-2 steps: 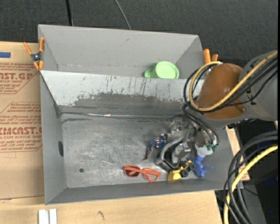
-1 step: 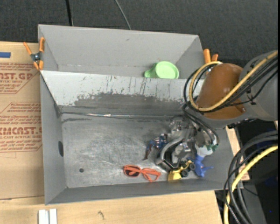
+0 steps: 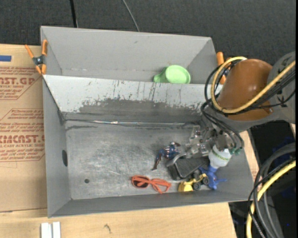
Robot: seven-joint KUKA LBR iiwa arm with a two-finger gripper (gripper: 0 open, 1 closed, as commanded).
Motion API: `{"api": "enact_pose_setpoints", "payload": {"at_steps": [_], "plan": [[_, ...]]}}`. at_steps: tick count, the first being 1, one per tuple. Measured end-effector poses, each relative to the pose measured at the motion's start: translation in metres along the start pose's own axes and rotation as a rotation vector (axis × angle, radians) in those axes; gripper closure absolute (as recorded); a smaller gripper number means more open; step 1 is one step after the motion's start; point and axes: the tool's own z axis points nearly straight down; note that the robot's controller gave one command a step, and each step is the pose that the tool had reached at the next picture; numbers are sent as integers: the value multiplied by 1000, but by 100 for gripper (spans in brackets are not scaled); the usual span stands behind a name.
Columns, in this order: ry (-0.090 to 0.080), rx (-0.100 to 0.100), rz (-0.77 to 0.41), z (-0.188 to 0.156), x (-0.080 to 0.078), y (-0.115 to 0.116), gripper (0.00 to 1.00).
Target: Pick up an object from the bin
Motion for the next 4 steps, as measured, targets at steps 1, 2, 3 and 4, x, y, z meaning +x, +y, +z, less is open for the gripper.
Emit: {"api": "enact_pose_setpoints", "payload": {"at_steps": [1, 2, 3, 4], "plan": [[-10, 2, -4, 19, 4, -6, 100], [6, -1, 8, -52, 4, -8, 0], [5, 0, 15, -120, 1, -10, 0], [-6, 2, 9, -137, 0, -10, 0]]}}
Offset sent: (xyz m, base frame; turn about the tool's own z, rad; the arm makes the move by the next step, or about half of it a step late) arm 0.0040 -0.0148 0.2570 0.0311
